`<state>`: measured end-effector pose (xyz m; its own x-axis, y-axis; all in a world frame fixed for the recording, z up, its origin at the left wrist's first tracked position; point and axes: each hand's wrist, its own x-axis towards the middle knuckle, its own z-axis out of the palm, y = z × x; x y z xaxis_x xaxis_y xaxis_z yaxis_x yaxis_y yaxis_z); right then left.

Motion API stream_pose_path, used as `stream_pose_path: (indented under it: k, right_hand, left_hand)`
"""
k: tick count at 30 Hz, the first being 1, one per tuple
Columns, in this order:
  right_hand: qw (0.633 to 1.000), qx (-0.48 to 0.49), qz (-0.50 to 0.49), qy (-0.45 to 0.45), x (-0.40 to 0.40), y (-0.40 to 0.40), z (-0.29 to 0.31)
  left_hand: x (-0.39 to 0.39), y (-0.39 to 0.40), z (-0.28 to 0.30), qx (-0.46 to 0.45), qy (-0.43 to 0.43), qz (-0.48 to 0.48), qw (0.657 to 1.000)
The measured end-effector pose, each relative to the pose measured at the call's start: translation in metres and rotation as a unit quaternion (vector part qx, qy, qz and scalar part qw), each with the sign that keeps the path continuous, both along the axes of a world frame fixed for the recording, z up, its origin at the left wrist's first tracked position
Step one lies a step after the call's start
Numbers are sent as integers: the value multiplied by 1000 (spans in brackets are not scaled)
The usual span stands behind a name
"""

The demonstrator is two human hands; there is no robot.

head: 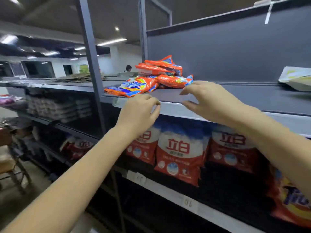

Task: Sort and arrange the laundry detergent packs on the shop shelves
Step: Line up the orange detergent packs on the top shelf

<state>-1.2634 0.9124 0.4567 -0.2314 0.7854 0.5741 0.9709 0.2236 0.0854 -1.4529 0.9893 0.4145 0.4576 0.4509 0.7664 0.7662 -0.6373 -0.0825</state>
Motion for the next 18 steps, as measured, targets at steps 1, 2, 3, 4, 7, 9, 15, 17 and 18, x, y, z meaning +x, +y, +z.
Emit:
stream_pose_path:
  k: [1, 2, 3, 4, 7, 9, 15, 17, 18]
  right_hand:
    - [1000, -9, -12, -10, -1, 19, 10]
    - [999, -23, -25, -21, -2, 37, 18]
    - [998, -39, -38, -33, -4, 55, 25]
    - [996, -57, -48, -47, -6, 73, 30]
    - [989, -110, -76, -69, -15, 121, 39]
    - [983, -144, -87, -74, -20, 151, 44]
    - [974, -208, -90, 22, -34, 238, 51]
    - [965, -228, -108, 75, -41, 261, 51]
    - [959, -232, -116, 110, -44, 270, 52]
  left_hand:
    - [-4, 13, 8, -13, 0, 14, 1000]
    - [-8, 27, 14, -23, 3, 29, 999]
    - [-10, 40, 19, -30, 7, 48, 998]
    - [-12, 55, 23, -36, 12, 65, 997]
    - [-16, 101, 31, -61, 17, 103, 993]
    - [-22, 133, 37, -82, 19, 122, 989]
    - [-40, 223, 52, -166, -4, 163, 973]
    - [-47, 255, 56, -197, -10, 169, 966]
    - [-50, 270, 59, -218, -12, 168, 961]
